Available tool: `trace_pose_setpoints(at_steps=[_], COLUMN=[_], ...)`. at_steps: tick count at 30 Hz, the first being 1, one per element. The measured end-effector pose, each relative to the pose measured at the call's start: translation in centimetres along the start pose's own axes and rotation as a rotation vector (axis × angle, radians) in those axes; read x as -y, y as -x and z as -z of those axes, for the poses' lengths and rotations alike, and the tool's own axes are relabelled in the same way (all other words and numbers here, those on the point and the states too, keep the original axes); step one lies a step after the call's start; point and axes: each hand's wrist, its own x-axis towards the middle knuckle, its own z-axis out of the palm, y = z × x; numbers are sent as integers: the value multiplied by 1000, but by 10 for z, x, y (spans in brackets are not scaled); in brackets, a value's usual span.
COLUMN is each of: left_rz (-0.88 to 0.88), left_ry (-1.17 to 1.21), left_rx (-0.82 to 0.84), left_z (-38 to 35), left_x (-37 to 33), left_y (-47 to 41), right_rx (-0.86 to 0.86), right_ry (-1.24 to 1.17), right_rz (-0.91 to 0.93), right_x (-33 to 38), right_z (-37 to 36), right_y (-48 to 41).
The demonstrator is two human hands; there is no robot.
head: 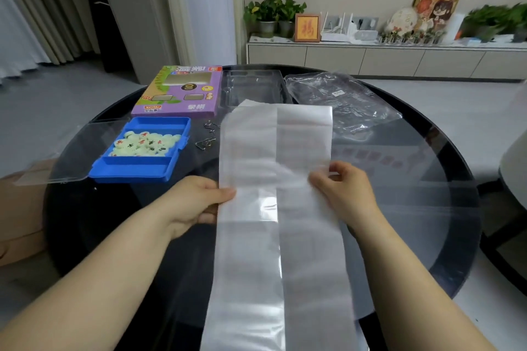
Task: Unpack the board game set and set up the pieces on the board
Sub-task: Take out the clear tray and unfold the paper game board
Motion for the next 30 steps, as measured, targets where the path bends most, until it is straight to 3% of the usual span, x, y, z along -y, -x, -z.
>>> trace_pose_setpoints(at_steps=[3,5,7,10,12,16,18,24,30], left_rz=[-22,-48,-72,-97,-109,-148,-236,-575,-526], left_ry=[37,62,62,46,35,12,-37,-197,19], left_rx=[-124,-193,-247,-304,-341,-397,-410,-436,-292], left_z=[7,8,8,7,6,-2,-11,-32,-46], left_x=[5,8,9,10,10,6,1,-17,-12], left_y=[-1,-2,-3,-5,-6,-3,2,12,8], right_rx=[-13,-122,-43,337,440,341,325,475,479], right_ry=[370,511,594,703,737,476,198,-356,-323], right_rz=[109,499,752,566,480,307,208,-103,-104], right_x=[-2,5,5,3,-1,10,17,30,29], right_z=[-4,-9,-17,-24,-23,-25,-32,-37,-33], right_y=[3,9,13,27,27,32,36,43,46])
